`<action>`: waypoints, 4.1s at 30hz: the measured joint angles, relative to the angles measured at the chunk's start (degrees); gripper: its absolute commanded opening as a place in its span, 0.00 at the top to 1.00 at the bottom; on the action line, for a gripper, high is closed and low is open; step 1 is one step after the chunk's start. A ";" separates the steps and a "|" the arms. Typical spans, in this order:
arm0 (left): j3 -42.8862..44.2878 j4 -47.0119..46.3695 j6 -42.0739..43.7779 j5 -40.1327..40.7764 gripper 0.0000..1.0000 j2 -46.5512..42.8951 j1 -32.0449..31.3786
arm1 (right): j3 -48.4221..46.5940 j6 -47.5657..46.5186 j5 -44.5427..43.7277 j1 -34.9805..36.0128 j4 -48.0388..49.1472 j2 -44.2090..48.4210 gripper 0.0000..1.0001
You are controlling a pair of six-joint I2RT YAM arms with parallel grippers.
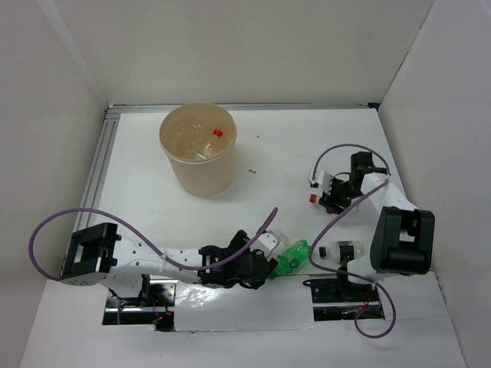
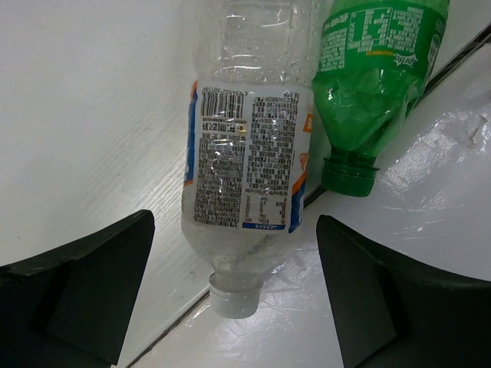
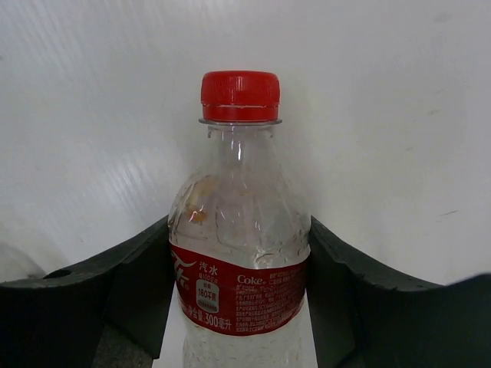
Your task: Put the plastic bottles in the bin
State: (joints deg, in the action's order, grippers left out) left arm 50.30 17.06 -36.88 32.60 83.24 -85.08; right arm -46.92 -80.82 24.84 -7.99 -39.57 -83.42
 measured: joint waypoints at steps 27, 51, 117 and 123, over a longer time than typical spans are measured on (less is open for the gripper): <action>0.85 5.66 -17.05 8.11 0.00 2.64 -6.54 | -63.87 59.87 19.98 46.95 30.14 -26.64 0.00; 14.03 13.64 -18.91 15.28 1.00 11.15 -5.07 | -21.88 39.39 30.56 -0.37 -3.39 16.87 0.00; -25.55 6.75 -14.36 -16.98 0.10 -51.04 24.50 | -42.80 36.15 0.55 38.36 7.26 8.09 0.66; -25.59 0.85 -14.14 -20.87 0.10 -43.78 24.35 | -64.17 43.78 -1.07 44.57 13.79 -14.47 0.50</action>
State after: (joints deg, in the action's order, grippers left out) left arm 24.71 17.91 -51.03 11.73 39.46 -60.73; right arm -111.09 -37.04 23.77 36.58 -25.78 -97.89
